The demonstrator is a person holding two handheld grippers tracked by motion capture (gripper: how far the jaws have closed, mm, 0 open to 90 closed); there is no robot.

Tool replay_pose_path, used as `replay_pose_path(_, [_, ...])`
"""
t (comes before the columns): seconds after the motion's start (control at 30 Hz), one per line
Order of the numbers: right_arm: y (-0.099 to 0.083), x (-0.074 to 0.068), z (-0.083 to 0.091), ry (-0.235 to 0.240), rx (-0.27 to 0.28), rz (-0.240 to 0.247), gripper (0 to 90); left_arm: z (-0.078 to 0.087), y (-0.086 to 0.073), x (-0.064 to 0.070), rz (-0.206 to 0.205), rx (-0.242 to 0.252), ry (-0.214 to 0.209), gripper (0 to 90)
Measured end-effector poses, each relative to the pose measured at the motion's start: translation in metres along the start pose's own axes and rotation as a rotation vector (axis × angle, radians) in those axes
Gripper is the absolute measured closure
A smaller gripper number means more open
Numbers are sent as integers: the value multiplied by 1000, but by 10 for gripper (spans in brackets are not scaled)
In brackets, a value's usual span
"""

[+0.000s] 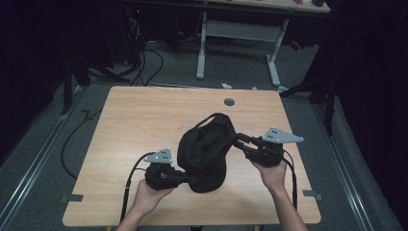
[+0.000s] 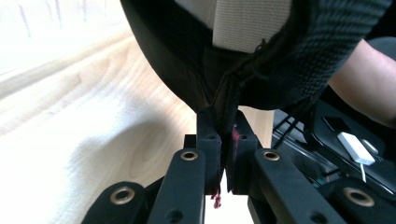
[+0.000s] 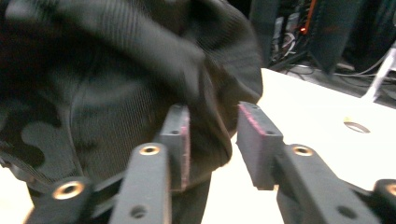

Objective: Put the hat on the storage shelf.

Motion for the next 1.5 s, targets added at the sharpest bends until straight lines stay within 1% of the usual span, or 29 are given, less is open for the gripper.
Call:
replay_pose_path(0.1, [-6,4,4,-54,17,-9,556,4,4,0,-6,21,7,863])
replay_pose_path(0.13, [-8,5,6,-66,16,-19,545,4,5,0,-4,30,11,863])
replay_pose_path(0.17, [-12,7,7,-78,8,-24,535,6,6,0,-14,35,15,862])
replay_pose_path(0.23, [-21,9,8,-109,-25,-30,522,7,8,1,-22,50,21,862])
replay_pose_path(0.3, [-33,11,7,-137,-73,-35,512,9,10,2,-30,65,26,861])
replay_pose_path(0.37, [-47,13,5,-152,-123,-53,502,10,12,2,-28,83,34,861])
replay_pose_path(0.47, [-70,16,-1,-156,-215,-93,470,11,15,1,-31,100,47,861])
replay_pose_path(0.6, [-100,20,-2,-188,-311,-113,450,13,18,1,-38,107,74,861])
replay_pose_path(0.7, [-122,24,-2,-223,-361,-142,441,15,21,0,-44,116,92,861])
replay_pose_path(0.73, [-128,25,-2,-236,-373,-151,440,15,22,0,-39,121,93,861])
replay_pose_path(0.87, [-147,28,0,-280,-422,-173,432,15,26,0,-34,148,99,861])
replay_pose_path(0.93, [-153,28,-1,-296,-442,-172,423,15,28,0,-31,160,99,861])
replay_pose_path(0.97, [-154,28,0,-308,-432,-160,423,15,28,0,-33,163,100,861])
replay_pose_path(1.13, [-155,29,-1,-331,-444,-144,397,14,32,0,-47,179,118,861])
replay_pose_path(1.17, [-155,29,-1,-334,-445,-149,384,14,33,0,-47,186,120,861])
replay_pose_path(1.23, [-155,30,-1,-339,-446,-156,383,14,35,-1,-48,201,127,861])
replay_pose_path(1.33, [-155,29,-1,-339,-447,-154,376,15,41,-2,-51,226,141,861])
replay_pose_path(1.5, [-155,29,-1,-333,-447,-154,363,18,51,-3,-49,258,148,861])
Point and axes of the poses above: each handheld gripper's, and its own axes: z roughly backward along the jaws, y roughly out of its top, x roughly to its right, the point moved 5 cm from there along -z, roughly forward along the jaws, and after that the axes turned 10 degrees about z, right-handed, at the moved point
